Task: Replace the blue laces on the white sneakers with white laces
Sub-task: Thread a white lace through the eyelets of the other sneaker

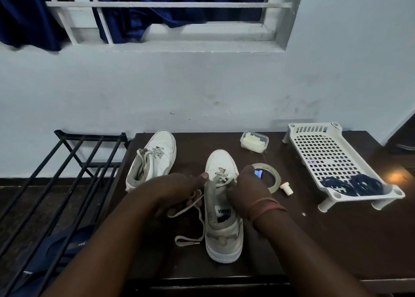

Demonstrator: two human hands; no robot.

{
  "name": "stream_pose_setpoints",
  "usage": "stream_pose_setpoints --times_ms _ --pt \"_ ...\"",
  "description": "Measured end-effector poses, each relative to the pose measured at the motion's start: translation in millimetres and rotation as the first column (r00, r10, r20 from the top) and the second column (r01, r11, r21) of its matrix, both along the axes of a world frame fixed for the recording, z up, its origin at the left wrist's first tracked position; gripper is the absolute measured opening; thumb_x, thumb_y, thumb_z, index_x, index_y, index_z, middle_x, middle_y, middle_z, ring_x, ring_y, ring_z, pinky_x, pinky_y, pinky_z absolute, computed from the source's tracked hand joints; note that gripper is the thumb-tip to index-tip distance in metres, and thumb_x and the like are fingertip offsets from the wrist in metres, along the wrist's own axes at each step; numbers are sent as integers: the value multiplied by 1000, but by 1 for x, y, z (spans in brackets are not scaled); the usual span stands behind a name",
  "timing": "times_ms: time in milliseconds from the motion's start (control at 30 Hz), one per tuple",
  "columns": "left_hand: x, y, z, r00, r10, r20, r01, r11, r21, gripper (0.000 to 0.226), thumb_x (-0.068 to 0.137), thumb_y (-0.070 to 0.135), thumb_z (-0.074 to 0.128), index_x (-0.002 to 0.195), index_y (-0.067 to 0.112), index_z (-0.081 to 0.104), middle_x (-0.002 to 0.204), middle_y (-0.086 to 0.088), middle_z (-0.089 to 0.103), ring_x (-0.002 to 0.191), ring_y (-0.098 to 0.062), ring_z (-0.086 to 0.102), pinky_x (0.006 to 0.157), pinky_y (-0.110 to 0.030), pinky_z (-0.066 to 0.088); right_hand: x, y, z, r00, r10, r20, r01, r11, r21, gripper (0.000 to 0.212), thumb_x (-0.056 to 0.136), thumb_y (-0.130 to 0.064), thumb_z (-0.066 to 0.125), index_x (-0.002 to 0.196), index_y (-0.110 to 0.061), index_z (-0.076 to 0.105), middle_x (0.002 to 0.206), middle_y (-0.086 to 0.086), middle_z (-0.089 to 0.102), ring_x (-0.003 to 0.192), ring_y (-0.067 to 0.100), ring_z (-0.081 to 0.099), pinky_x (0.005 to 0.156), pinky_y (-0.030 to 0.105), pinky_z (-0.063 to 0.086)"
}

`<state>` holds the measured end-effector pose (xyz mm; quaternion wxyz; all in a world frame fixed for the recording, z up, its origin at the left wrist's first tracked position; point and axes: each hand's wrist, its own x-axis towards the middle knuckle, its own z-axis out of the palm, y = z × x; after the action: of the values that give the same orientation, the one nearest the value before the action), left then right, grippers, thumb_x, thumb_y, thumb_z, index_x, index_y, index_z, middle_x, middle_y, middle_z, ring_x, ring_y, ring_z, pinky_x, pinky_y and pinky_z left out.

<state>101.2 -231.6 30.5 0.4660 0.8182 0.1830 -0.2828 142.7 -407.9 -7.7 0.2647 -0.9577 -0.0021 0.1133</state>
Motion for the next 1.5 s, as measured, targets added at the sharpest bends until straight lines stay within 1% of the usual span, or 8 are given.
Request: stream_pose_setpoints --times_ms 100,300,567,800,933,1100,1233,1500 --pt "11 10 3 964 235 123 -192 938 -289 42 87 57 68 68 19 69 70 -7 56 58 -20 45 48 -22 28 0 0 1 1000 -14 -17 15 1000 14 24 90 -10 52 104 -7 33 85 6 46 90 29 57 65 24 38" --pt "17 8 2 642 723 -255 -503 147 -851 45 98 27 57 57 19 40 51 2 43 49 -11 52 58 -24 51 0 2 -3 999 -39 30 38 998 43 20 90 -6 49 99 -6 32 71 0 42 76 20 49 47 22 24" --pt "16 -11 -38 803 563 196 -528 824 -205 51 78 40 75 103 -3 63 72 -11 66 54 -24 60 53 -32 54 0 0 -3 999 -35 32 32 997 76 21 86 -2 48 96 -6 30 67 0 39 66 20 46 46 21 24" --pt "12 -17 -33 923 17 384 -124 959 256 5 86 28 71 83 24 73 82 3 73 79 -6 68 56 -12 44 0 -1 -4 999 -17 40 13 996 84 19 84 -3 48 93 -7 32 88 10 57 77 25 54 48 23 26" --pt "17 -18 -26 963 -142 230 4 857 515 41 79 53 53 70 15 63 95 -11 73 96 -29 68 87 -34 54 -2 -3 9 999 8 33 -9 999 32 25 85 -15 54 106 -5 48 98 9 62 88 25 59 66 27 39" --pt "17 -5 21 878 274 393 -259 962 -92 38 89 40 59 64 14 68 71 -8 66 64 -22 57 66 -31 43 -3 7 38 934 0 357 -104 956 273 10 84 -30 62 77 -24 58 85 -2 61 86 18 58 77 31 46" --pt "5 -9 52 842 445 304 -166 750 -640 28 97 30 61 87 11 77 75 -10 63 67 -19 63 67 -30 54 -13 12 53 945 221 241 -320 776 543 31 93 -37 61 71 -15 67 63 -5 61 55 2 51 58 25 43" --pt "14 -4 42 739 660 -133 -419 297 -858 17 99 28 59 89 22 71 99 1 73 101 -17 67 88 -31 50 -15 9 68 971 232 65 -183 538 823 32 102 -19 45 74 -15 59 68 -5 61 62 3 52 61 19 41"
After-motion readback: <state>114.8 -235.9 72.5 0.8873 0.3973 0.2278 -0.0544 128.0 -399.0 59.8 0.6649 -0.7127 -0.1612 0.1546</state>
